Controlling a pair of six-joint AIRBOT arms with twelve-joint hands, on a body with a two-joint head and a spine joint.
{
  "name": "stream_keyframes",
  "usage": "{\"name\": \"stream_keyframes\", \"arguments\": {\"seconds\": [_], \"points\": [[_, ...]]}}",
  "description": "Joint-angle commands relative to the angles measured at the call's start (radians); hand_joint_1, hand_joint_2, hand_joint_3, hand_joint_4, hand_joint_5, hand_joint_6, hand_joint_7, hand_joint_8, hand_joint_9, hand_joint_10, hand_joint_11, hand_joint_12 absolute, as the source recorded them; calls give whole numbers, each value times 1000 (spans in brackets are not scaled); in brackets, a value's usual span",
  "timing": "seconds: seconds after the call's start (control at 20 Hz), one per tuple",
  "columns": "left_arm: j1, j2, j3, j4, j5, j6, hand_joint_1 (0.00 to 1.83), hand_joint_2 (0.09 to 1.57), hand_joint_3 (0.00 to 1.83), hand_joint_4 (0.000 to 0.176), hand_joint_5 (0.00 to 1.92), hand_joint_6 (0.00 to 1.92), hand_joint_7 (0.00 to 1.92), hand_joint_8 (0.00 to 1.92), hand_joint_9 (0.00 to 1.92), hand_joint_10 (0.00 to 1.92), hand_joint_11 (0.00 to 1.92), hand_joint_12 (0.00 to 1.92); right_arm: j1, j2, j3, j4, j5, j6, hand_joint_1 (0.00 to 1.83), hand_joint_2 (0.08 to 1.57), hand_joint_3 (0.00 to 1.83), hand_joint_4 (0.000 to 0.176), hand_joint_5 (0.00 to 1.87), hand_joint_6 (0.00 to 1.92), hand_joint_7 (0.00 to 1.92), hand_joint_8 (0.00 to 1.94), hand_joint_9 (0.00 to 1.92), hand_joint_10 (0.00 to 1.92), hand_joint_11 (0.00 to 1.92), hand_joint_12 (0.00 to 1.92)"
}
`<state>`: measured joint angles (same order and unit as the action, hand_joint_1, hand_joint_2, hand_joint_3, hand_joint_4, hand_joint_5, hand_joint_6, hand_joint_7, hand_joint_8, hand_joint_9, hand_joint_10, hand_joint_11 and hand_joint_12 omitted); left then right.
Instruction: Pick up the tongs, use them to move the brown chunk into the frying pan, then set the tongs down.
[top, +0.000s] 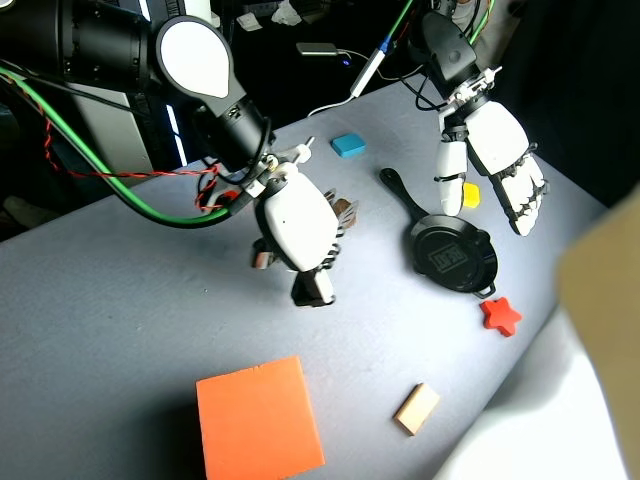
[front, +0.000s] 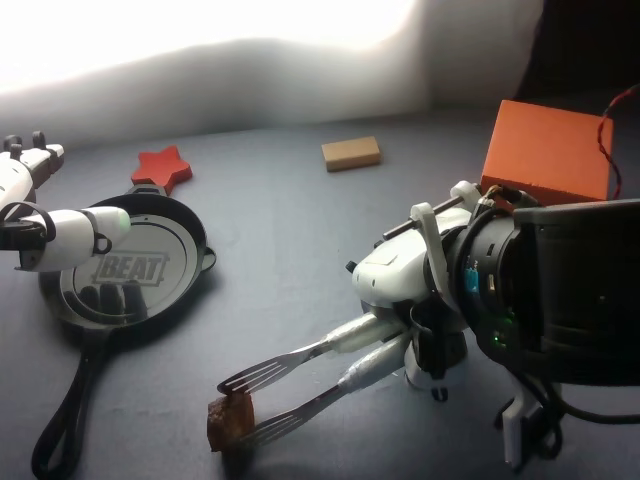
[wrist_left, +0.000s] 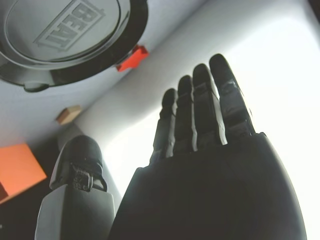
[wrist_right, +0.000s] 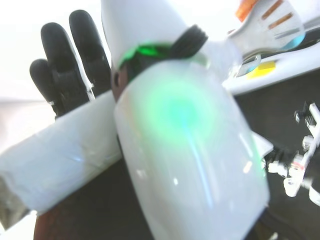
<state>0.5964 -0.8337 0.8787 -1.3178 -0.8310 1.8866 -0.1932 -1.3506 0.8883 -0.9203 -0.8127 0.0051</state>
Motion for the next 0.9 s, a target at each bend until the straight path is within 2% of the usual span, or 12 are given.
{"name": "stream_keyframes", "arguments": {"seconds": [0.0,0.25,0.3,0.35,0.4,0.45,0.5,0.55,0.85], "points": [[-4,5,9,53,-80,-2,0,1230,0,0,75,4,122,2,138,2,0,507,6,7,-7,-56,20,9,1091,1227,0,0,762,1299,920,9,877,10,292,1347],[-3,5,11,51,-80,-2,0,1237,2,0,73,3,136,1,150,3,0,554,6,6,-15,-57,4,43,1092,1224,0,0,767,1293,923,6,871,6,285,1347],[-3,5,11,50,-80,-2,0,1240,3,0,70,3,133,0,151,4,0,550,6,4,-14,-58,4,43,1037,1199,0,0,700,680,897,8,846,10,261,1344],[-3,5,11,50,-80,-2,0,1236,1,0,76,4,139,2,163,7,0,587,6,0,-14,-64,5,46,1029,1185,0,0,780,351,902,6,850,11,270,1327],[-4,5,11,49,-80,-2,0,1235,1,0,76,4,137,0,160,5,0,592,6,-5,-14,-72,8,48,1030,1175,0,0,847,192,916,5,864,13,296,1300],[-5,5,11,49,-80,-2,0,1241,2,0,77,3,135,0,156,3,0,571,6,-11,-12,-77,8,50,1095,1164,33,0,847,971,943,6,889,18,328,1314],[-5,5,11,49,-80,-2,0,1242,2,0,79,3,136,0,158,3,0,589,6,-16,-10,-80,9,51,1054,1153,17,0,742,584,930,8,883,13,305,1330],[-6,5,10,49,-80,-2,0,1236,0,0,74,1,131,0,153,1,0,573,8,-24,-6,-85,9,51,1098,1205,10,0,785,1234,929,4,878,8,302,1328],[-6,5,9,48,-80,-2,0,1245,3,0,89,5,138,1,156,2,0,607,2,-47,8,-98,14,52,1099,1215,0,0,779,1275,931,6,884,8,304,1340]]}}
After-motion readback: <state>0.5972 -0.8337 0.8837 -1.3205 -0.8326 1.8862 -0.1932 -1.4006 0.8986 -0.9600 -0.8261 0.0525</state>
